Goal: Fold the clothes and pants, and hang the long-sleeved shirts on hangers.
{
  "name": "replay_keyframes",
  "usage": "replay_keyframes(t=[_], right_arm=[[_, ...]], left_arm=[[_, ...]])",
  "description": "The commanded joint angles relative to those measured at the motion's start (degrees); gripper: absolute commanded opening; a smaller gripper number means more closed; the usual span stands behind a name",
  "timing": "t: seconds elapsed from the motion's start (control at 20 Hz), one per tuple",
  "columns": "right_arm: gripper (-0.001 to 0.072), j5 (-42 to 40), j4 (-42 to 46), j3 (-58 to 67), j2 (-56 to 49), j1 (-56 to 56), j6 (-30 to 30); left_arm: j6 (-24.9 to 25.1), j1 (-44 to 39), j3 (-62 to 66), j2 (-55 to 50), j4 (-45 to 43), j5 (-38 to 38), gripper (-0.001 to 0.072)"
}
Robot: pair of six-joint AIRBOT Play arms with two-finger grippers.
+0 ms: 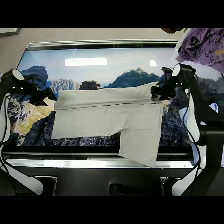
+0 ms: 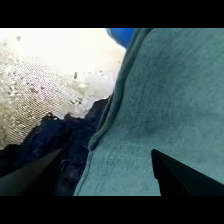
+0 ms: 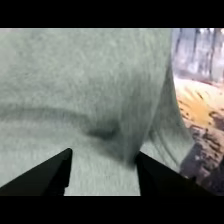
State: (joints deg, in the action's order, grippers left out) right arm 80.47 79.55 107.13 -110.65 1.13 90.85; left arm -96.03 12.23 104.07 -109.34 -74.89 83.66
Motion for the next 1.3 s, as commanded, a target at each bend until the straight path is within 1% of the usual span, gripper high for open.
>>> replay_keyframes(t=[0.0, 0.05, 0.15, 0.2, 0.3, 0.45, 0.6, 0.7, 0.85, 1.0, 1.25], right_arm=[[0.0497, 3.8, -2.0, 0.0, 5.1, 2.3, -2.1], [0.0497, 5.0, -4.3, -0.4, 7.2, 5.1, -3.1], [0.0497, 6.1, -11.5, -5.6, 12.2, 12.4, -6.4], [0.0497, 6.1, -14.8, -11.4, 15.5, 16.2, -8.3], [0.0496, 5.9, -19.3, -25.7, 22.2, 22.2, -12.0], [0.0495, 2.5, -20.5, -46.8, 30.9, 26.3, -16.4], [0.0496, -0.3, -21.1, -60.0, 34.2, 26.4, -18.8], [0.0496, -0.8, -22.6, -65.4, 34.2, 26.4, -21.2], [0.0495, -2.5, -23.4, -70.5, 34.2, 26.4, -23.1], [0.0495, -6.0, -26.0, -73.0, 34.2, 26.4, -24.7], [0.0477, -7.1, -29.6, -77.0, 34.2, 26.4, -26.2]], left_arm=[[1.2, 3.0, 4.9, 4.7, 0.3, 2.1, 0.0698], [2.9, 4.7, 4.3, 7.5, -0.3, 2.6, 0.0698], [3.5, 9.0, 0.5, 13.2, -1.8, 3.7, 0.0698], [3.4, 11.5, -3.2, 16.4, -1.1, 3.3, 0.0698], [3.5, 16.1, -13.7, 23.3, 1.5, 0.0, 0.0697], [3.5, 20.2, -28.9, 32.2, 3.0, -5.7, 0.069], [3.5, 20.6, -37.9, 36.6, 3.2, -7.7, 0.069], [3.5, 20.6, -40.9, 37.3, 4.5, -8.2, 0.0689], [3.5, 20.5, -41.9, 37.3, 5.1, -8.8, 0.0679], [3.5, 20.5, -41.9, 37.3, 5.1, -9.2, 0.0679], [3.5, 20.5, -41.9, 37.3, 5.0, -9.2, 0.068]])
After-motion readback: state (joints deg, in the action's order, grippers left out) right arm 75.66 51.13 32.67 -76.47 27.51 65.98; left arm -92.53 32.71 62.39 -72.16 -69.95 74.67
